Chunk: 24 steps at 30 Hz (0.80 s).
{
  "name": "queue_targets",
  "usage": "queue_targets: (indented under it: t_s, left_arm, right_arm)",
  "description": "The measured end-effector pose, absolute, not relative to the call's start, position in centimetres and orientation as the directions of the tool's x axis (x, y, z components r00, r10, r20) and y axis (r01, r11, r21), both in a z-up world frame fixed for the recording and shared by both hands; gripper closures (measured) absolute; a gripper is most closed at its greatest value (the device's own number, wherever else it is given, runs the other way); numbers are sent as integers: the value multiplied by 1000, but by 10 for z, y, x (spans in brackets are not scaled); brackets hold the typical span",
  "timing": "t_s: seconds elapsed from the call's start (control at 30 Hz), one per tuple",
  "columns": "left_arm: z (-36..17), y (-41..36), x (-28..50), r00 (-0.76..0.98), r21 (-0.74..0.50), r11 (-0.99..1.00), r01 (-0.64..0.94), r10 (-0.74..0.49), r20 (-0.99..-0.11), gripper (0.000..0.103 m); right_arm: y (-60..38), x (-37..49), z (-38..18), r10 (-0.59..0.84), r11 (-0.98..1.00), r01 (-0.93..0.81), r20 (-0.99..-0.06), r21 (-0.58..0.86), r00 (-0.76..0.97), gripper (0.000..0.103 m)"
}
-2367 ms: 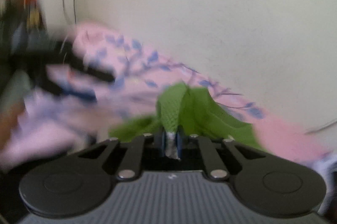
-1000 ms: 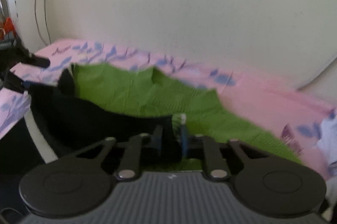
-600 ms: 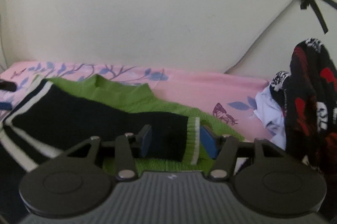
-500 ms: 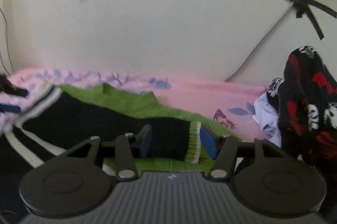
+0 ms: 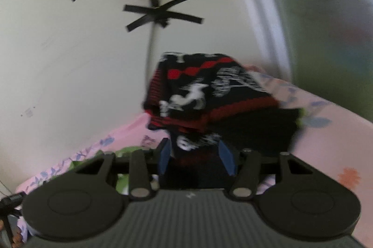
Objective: Fold small clothes
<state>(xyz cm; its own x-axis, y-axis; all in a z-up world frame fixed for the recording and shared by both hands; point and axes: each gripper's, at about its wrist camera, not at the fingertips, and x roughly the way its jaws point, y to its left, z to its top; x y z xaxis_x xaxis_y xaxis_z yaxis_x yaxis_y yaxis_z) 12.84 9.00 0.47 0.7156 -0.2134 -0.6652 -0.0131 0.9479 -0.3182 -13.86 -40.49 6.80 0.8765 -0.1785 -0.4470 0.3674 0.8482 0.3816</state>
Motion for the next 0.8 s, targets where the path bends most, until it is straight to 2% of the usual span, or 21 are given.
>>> queue_targets:
  t_s: [0.2,0.3,0.4,0.5,0.63,0.8]
  left_arm:
    - [11,102,124,737,-371,928,-36,-225,-637,12]
    - [11,101,124,736,-368,929,-37,-224,-640,12]
    - [11,99,125,734,-360,932,-31,-224,-641,12]
    - [10,97,124,732,-356,934,-24,-226,-643,12]
    - [10,95,124,730,-354,935,-16,-231,-643,12]
    - [9,95,124,726,-362,932,-11,-242,-644,11]
  right_arm:
    - [-439,-143,50,-267,801,473,-489,366,830,51]
    - [-452,-136,39,-337,788,528,-497,316,799,45]
    - [-477,-129,24,-325,733,556,-516,392,792,44]
    - [-495,-125,18,-311,709,539,-485,454,817,44]
    - [-508,-113,19,-301,723,525,-480,449,824,33]
    - [-537,-104,1,-254,637,511,-469,577,846,30]
